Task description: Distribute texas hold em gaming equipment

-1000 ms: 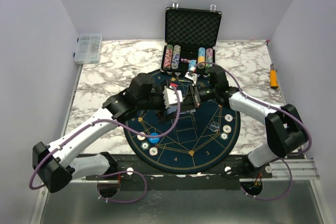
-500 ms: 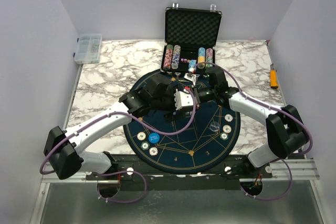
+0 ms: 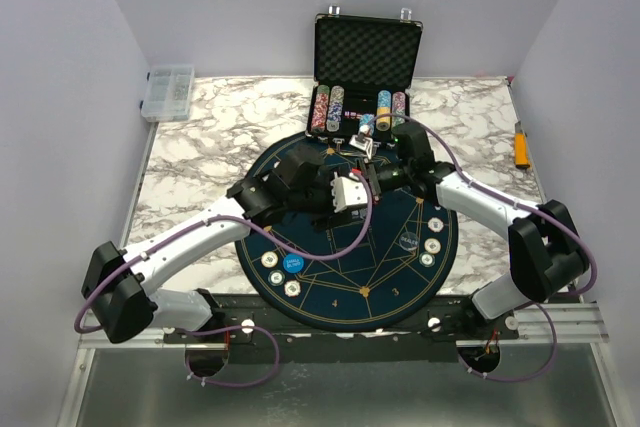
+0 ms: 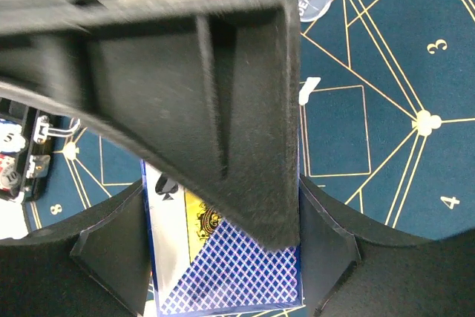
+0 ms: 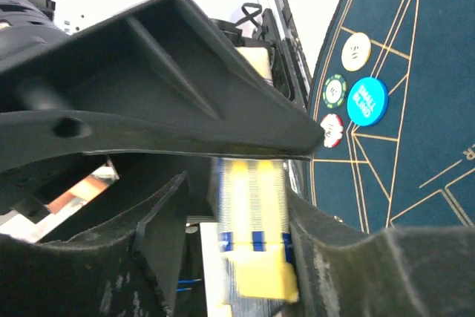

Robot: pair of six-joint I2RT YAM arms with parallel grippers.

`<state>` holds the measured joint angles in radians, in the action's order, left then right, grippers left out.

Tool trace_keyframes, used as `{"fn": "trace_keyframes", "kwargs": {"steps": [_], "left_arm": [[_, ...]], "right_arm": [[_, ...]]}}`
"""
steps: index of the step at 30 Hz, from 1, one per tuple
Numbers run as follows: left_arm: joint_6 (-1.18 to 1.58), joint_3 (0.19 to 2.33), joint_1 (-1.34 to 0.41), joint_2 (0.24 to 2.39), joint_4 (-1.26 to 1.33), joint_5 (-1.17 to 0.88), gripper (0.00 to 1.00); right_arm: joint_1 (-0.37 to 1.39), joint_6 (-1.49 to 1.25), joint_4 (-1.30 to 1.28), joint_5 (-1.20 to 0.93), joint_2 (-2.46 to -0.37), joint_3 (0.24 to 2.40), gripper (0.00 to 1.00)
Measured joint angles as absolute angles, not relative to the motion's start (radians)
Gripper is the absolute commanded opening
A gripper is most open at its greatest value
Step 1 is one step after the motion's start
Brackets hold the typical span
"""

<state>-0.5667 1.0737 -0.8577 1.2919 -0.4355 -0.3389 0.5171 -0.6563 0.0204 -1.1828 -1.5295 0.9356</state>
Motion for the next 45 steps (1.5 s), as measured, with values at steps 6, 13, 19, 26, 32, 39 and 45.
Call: {"fn": "trace_keyframes", "kwargs": {"steps": [6,13,19,26,32,39,45], "left_arm": [[-0.508,1.001,-0.852,1.242,-0.389,-0.338,0.00],[-0.463,0.947,-0.836,1.193,-0.381,-0.339,0.00],[-0.441,0.939,-0.794,1.168,-0.369,-0.343,0.00],[-0.458,0.919,-0.784,1.112,-0.366,-0.359,0.00],[-0.469,0.905,-0.773,1.083,-0.369,-0.374,0.00],[-0.469,0.899,-0.759,1.078,-0.376,-0.390,0.00],[-0.469,0.886,-0.748,1.075,-0.379,-0.400,0.00]], "right_arm": [[0.517,-0.585,-0.073,-1.180,-1.530,1.009,0.76],[0.487,-0.540,-0.123,-1.175,-1.530,1.017,0.74],[0.476,-0.471,-0.192,-1.165,-1.527,1.017,0.73],[0.476,-0.459,-0.202,-1.168,-1.528,1.026,0.61],[0.476,-0.498,-0.155,-1.177,-1.566,1.063,0.54],[0.476,-0.495,-0.164,-1.178,-1.568,1.063,0.45],[0.469,-0.476,-0.198,-1.178,-1.568,1.065,0.43]]}}
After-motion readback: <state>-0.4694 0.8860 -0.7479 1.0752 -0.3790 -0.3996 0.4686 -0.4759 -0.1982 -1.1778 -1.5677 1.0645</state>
